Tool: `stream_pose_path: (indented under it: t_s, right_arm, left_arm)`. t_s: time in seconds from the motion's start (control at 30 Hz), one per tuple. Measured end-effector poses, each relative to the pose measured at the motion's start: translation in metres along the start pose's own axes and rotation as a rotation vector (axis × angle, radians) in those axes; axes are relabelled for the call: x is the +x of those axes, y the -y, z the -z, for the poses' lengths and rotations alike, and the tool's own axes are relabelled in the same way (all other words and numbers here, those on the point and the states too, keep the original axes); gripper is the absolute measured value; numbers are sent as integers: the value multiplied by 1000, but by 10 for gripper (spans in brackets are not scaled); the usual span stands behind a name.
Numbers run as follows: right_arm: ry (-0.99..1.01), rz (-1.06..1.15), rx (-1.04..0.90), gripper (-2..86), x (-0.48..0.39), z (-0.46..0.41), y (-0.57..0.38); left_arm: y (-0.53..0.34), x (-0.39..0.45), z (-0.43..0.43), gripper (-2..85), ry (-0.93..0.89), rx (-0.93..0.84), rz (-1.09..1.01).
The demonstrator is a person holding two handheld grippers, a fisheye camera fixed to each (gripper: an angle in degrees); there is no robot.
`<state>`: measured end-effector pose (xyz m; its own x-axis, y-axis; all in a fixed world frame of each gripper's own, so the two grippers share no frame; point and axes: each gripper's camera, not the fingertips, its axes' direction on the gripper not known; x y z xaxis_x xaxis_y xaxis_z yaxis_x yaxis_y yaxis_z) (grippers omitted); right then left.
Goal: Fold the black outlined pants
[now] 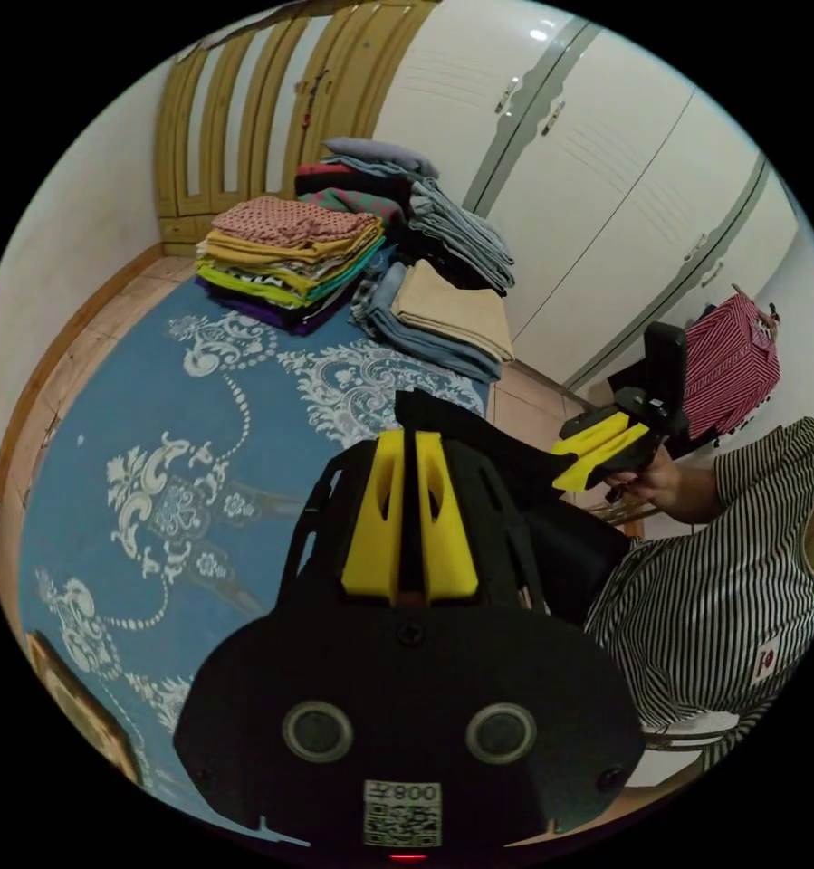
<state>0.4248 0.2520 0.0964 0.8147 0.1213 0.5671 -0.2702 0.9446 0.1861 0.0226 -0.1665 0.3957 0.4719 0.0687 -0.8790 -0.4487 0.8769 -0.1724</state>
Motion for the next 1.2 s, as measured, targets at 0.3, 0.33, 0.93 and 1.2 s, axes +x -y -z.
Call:
stream_pose_path:
  t_s: [0.3,0.33,0.93,1.2]
  right_arm:
    - [104,114,-252,32,-71,-150,40]
    - [103,118,-290,32,-76,-171,44]
    - [190,40,-666,68,-79,-392,92]
    - [278,3,-596,56,-74,-399,119]
  left_arm:
    - [-136,-59,43,25,-31,14,210]
    - [-152,-69,43,25,-34,-1,250]
    - [-320,-107,76,8,62,90,698]
    - [-334,-75,26,3,57,-148,652]
